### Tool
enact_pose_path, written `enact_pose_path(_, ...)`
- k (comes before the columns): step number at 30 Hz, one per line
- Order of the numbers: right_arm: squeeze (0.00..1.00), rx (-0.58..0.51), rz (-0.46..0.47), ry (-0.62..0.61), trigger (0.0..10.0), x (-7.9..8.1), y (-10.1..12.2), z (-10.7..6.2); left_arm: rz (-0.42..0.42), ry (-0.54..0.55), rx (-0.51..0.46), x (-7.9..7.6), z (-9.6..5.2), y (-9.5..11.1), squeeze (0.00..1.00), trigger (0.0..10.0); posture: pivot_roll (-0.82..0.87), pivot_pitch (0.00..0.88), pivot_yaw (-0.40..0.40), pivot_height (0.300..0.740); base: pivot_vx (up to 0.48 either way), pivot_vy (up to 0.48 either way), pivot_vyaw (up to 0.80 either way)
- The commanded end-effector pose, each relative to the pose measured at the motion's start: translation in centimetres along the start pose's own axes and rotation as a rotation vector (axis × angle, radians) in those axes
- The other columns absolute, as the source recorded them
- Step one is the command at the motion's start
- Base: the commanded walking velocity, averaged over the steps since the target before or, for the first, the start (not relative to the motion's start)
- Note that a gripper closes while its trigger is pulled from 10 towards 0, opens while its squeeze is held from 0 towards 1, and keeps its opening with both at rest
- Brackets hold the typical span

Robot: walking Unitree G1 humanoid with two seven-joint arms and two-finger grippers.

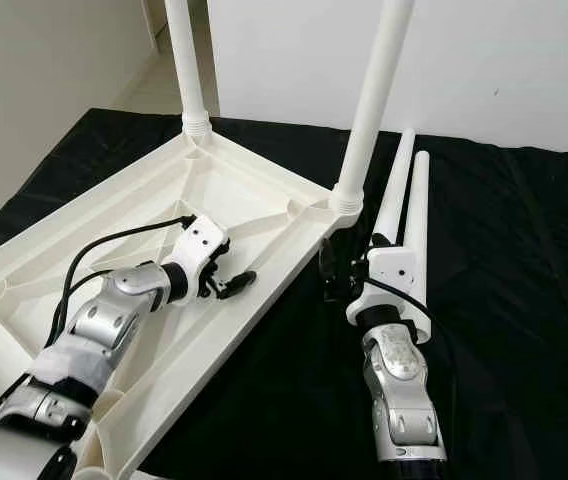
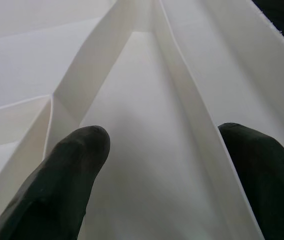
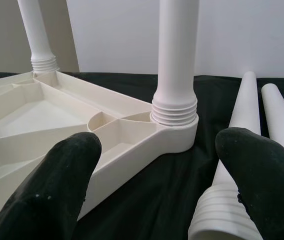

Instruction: Building children table

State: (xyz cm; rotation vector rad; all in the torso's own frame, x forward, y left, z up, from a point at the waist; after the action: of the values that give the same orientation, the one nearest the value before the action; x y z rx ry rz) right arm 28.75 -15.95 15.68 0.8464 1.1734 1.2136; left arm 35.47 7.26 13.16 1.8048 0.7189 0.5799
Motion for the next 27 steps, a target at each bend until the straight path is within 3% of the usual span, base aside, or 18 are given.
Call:
enact_pose_path(1, 0.0, -0.001, 0.004, 0.003, 10.0, 0.2, 0.0, 0.0, -0.003, 0.351, -0.01, 3.5, -0.9, -0.8, 0.0, 10.0, -0.06, 0.078, 0.03, 0.74, 0.0, 0.0, 0.0)
enact_pose_path(11, 0.0, -0.005, 0.008, -0.006, 10.0, 0.3, 0.2, 0.0, -0.032, 0.58, 0.008, 8.2, -2.0, -0.7, 0.0, 10.0, -0.07, 0.065, 0.038, 0.74, 0.0, 0.0, 0.0)
enact_pose_path(19, 0.0, -0.005, 0.018, 0.006, 10.0, 0.6, 0.2, -0.1, -0.026, 0.618, -0.033, 9.3, -2.1, 0.4, 0.0, 10.0, -0.07, 0.063, 0.032, 0.74, 0.0, 0.0, 0.0)
enact_pose_path(27, 0.0, -0.008, 0.024, 0.029, 10.0, 1.1, 0.3, 0.1, -0.056, 0.584, -0.084, 8.9, -1.0, 1.2, 0.0, 10.0, -0.07, 0.062, 0.021, 0.74, 0.0, 0.0, 0.0)
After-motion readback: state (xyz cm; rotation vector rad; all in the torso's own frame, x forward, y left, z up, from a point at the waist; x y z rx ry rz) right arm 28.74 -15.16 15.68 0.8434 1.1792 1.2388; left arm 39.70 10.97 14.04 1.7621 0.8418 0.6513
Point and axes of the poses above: a point about 5 cm out from each wrist's last joint towards the gripper, its own z axis pointing out of the wrist towards the gripper, its own y axis along the axis of the wrist's last joint, x = y × z, the point moved 2 cm from there along z, pointing out of the wrist towards the gripper, and after that the axes turned 11 degrees about -z, right-handed, at the moved point
